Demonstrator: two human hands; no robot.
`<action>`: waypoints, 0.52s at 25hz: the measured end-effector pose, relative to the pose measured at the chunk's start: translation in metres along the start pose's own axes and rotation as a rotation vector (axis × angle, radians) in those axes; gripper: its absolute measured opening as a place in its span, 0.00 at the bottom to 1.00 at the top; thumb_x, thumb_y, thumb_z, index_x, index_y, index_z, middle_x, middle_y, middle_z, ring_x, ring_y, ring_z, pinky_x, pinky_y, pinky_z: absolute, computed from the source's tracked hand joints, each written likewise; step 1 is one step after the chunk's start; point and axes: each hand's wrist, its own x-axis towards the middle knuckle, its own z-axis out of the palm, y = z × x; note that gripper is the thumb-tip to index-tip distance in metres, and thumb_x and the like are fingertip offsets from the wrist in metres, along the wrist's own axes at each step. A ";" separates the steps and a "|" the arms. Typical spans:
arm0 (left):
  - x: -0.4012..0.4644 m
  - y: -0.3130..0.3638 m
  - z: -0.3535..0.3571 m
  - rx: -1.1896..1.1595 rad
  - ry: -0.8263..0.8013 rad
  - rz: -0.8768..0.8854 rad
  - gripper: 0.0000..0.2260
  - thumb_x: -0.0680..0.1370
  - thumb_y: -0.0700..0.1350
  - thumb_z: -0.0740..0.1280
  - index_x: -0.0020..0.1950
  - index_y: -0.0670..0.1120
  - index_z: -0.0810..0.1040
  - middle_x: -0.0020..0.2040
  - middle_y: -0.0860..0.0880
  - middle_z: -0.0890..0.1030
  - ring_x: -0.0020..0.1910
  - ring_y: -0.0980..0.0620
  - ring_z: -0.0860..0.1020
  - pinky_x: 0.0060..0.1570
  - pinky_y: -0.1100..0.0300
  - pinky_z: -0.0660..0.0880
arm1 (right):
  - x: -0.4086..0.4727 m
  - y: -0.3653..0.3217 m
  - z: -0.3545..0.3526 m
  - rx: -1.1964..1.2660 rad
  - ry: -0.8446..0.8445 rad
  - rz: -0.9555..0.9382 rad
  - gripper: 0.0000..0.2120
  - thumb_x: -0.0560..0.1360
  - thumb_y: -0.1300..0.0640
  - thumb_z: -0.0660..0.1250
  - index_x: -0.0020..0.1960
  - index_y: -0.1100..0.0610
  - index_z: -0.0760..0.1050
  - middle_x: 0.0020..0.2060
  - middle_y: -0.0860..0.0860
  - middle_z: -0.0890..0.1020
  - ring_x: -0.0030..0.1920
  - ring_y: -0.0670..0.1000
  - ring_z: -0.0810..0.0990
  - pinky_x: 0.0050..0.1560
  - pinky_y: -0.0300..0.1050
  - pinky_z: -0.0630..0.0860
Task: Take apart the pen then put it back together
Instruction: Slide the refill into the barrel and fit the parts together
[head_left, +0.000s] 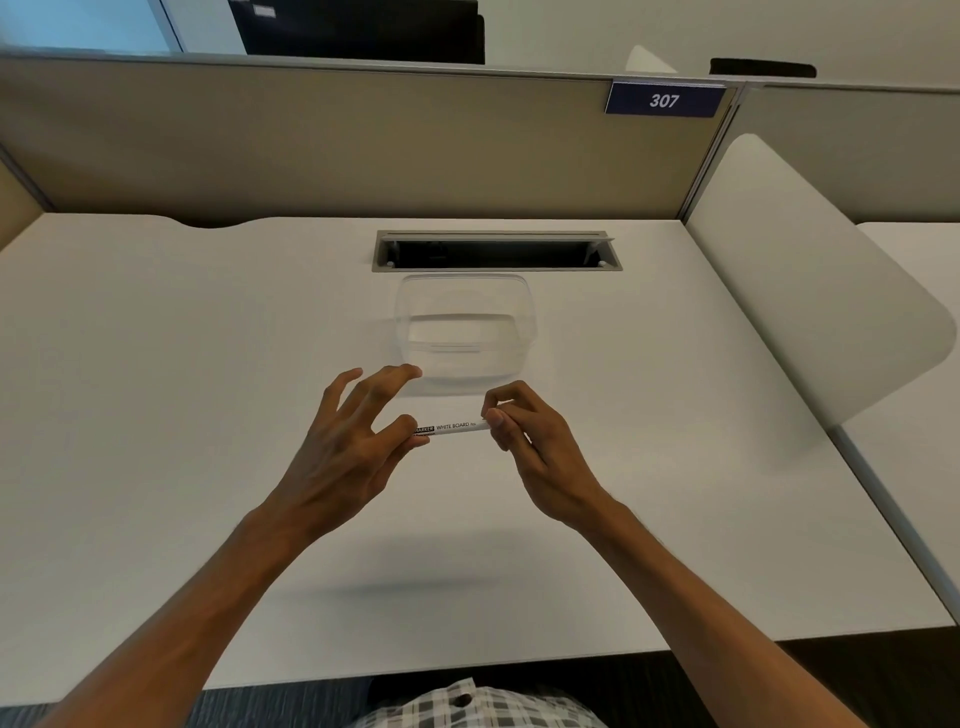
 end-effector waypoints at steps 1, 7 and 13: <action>0.000 0.000 0.001 0.008 -0.005 0.005 0.11 0.80 0.47 0.61 0.46 0.41 0.77 0.68 0.39 0.67 0.64 0.39 0.72 0.64 0.37 0.65 | -0.001 0.000 0.000 0.031 0.000 0.015 0.18 0.83 0.55 0.57 0.35 0.56 0.69 0.44 0.46 0.74 0.35 0.48 0.70 0.38 0.41 0.64; 0.002 -0.001 -0.001 -0.018 -0.043 0.005 0.11 0.80 0.47 0.61 0.45 0.41 0.76 0.68 0.38 0.68 0.65 0.40 0.71 0.65 0.38 0.64 | -0.001 -0.001 -0.002 -0.059 0.041 -0.016 0.17 0.83 0.51 0.57 0.37 0.53 0.72 0.46 0.44 0.74 0.37 0.48 0.73 0.38 0.41 0.68; 0.000 -0.001 -0.005 -0.068 -0.066 -0.021 0.13 0.81 0.49 0.59 0.45 0.41 0.76 0.69 0.38 0.69 0.64 0.42 0.69 0.65 0.42 0.64 | -0.006 0.000 -0.006 -0.202 0.009 -0.111 0.13 0.82 0.48 0.55 0.46 0.54 0.72 0.50 0.43 0.74 0.40 0.55 0.76 0.40 0.56 0.75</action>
